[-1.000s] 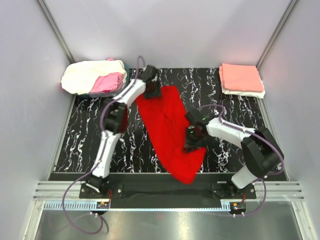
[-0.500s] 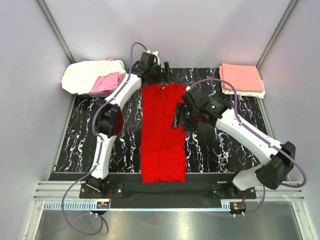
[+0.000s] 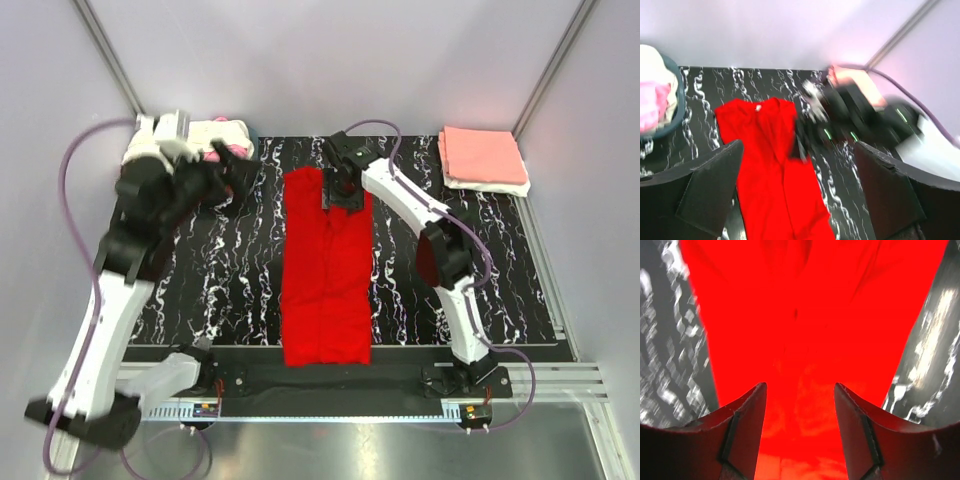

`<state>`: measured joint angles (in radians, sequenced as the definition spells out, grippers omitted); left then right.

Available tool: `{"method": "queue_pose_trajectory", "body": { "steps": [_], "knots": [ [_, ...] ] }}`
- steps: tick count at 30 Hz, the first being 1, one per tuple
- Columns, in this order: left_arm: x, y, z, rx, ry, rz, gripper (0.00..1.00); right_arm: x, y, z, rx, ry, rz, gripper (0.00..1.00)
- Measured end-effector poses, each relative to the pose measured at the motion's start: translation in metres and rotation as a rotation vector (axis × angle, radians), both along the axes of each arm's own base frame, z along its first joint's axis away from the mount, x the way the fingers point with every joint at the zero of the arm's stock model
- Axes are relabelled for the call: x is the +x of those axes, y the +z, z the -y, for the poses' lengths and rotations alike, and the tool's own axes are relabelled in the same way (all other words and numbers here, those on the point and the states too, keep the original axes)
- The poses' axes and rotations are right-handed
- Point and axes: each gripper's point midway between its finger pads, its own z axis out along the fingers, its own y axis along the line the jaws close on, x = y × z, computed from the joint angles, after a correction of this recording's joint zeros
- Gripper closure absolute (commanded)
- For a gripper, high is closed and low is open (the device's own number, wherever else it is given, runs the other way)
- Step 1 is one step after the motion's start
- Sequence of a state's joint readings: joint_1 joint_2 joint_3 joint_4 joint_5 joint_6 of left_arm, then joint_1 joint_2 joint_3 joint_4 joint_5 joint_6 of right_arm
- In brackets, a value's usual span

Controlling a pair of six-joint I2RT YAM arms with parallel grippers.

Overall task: Fold and stack the t-shirts
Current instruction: Fold the tshirt

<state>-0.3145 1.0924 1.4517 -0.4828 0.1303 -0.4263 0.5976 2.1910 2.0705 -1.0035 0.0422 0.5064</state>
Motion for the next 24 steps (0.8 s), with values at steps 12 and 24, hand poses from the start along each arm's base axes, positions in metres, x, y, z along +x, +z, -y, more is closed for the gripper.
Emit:
{"method": "queue_pose_trajectory", "body": {
  "steps": [12,24],
  "knots": [
    [-0.1,-0.113,-0.052,0.095,0.092,-0.132,0.01,0.04,-0.088,-0.008,-0.158,0.031,-0.068,0.36],
    [-0.109,-0.191,-0.061,0.178,0.108,-0.24,0.01,0.098,-0.096,-0.006,-0.056,-0.032,0.023,0.37]
  ]
}}
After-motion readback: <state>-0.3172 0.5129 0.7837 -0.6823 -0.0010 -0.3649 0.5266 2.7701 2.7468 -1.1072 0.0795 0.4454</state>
